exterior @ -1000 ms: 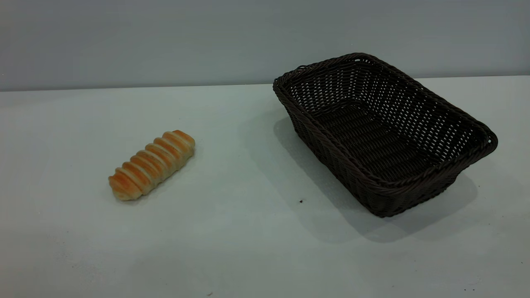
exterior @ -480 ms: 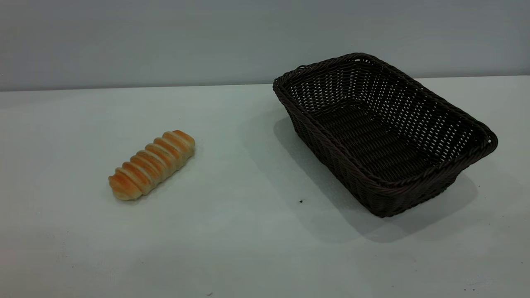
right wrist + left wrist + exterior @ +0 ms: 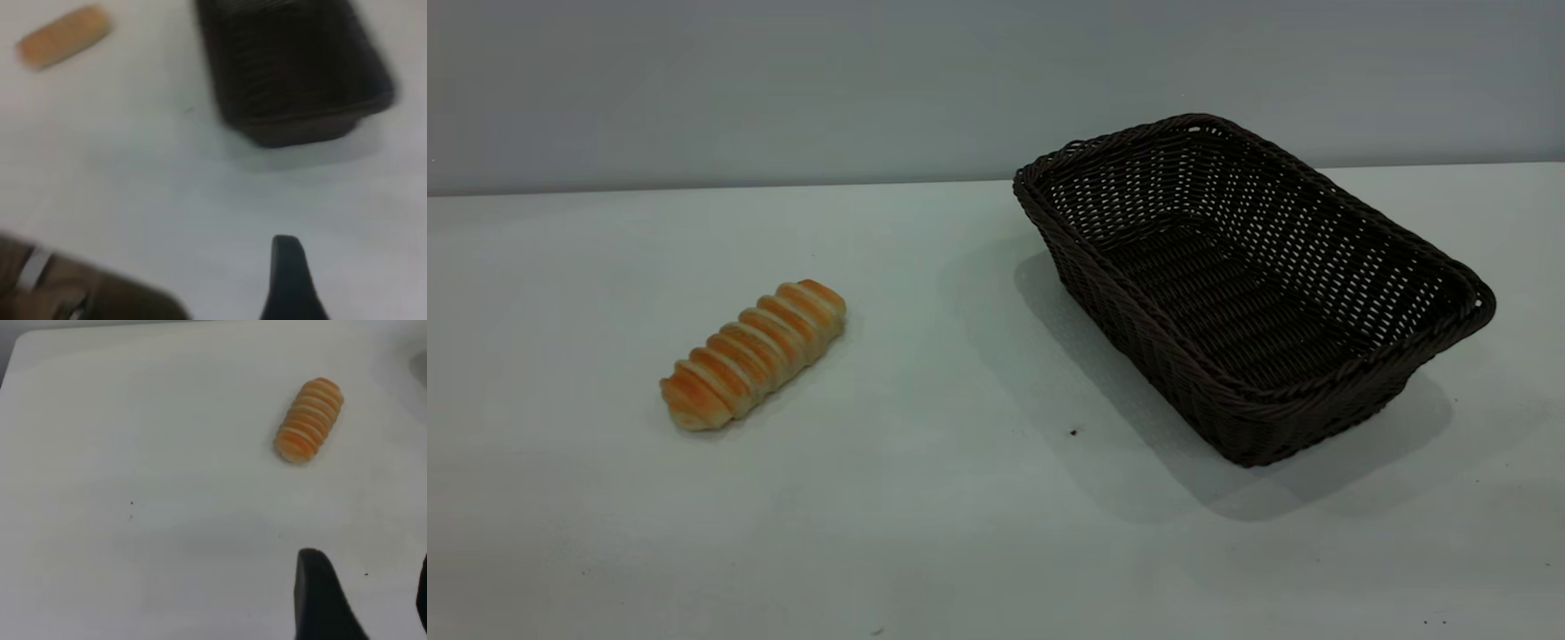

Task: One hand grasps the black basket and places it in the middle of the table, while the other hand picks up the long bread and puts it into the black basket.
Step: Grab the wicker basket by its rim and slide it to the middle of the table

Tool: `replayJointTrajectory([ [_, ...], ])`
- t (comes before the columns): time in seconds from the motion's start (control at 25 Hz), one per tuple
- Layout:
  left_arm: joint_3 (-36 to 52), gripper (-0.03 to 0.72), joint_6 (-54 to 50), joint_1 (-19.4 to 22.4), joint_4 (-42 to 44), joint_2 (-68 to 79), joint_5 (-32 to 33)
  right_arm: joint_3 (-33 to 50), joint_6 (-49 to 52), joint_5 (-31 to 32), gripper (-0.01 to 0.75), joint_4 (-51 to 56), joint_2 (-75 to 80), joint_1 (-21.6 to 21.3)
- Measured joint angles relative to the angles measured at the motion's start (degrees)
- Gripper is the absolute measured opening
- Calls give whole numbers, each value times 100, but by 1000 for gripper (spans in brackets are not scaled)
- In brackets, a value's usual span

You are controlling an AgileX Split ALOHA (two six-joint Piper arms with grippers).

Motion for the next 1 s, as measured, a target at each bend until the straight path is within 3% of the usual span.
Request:
replayJointTrajectory([
  [0.36, -602, 393, 0, 0, -356, 2133, -681, -365, -2217, -340, 529, 2003, 2535, 0],
  [0.68, -606, 393, 0, 0, -865, 3105, -1279, -402, -2412, -696, 529, 2544, 4715, 0],
  [1.0, -606, 393, 17, 0, -860, 3173, -1291, -423, -2858, -1730, 529, 3945, 6095, 0],
])
